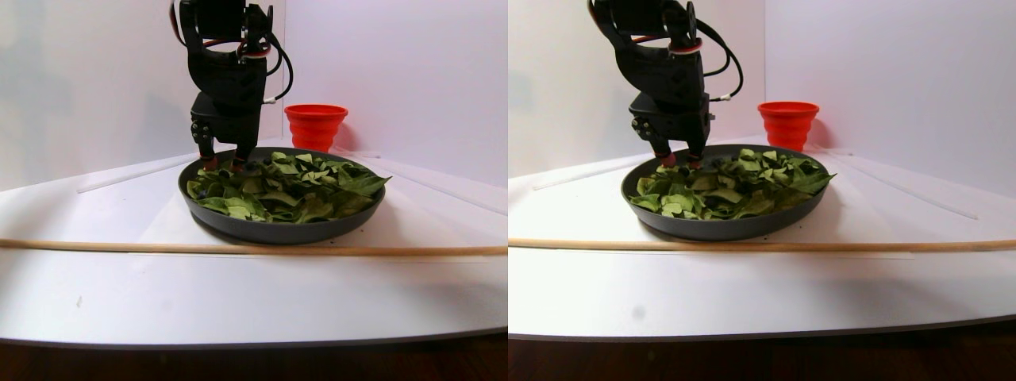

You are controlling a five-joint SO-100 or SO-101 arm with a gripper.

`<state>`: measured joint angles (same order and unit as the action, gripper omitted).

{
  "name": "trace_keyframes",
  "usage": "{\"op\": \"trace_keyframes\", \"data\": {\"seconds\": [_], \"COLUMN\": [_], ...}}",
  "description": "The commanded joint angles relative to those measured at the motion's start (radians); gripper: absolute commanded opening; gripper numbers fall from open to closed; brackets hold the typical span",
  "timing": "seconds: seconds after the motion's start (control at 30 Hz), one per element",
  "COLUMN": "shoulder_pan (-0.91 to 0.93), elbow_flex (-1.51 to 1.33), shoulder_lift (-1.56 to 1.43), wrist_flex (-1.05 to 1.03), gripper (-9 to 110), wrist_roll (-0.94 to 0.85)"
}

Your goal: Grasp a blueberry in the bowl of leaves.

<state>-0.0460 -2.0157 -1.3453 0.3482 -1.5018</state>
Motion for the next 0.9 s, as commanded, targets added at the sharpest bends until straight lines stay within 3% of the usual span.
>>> {"op": "trace_keyframes", "data": {"seconds": [0.0,0.87], "shoulder_pan": [-0.011,-0.017], "elbow_flex": [0.06,0.086], "shoulder_lift": [-0.014,0.06], "wrist_flex": [0.023,0.058], "gripper": [17,17], "wrist_roll": [0.009,0.023]}}
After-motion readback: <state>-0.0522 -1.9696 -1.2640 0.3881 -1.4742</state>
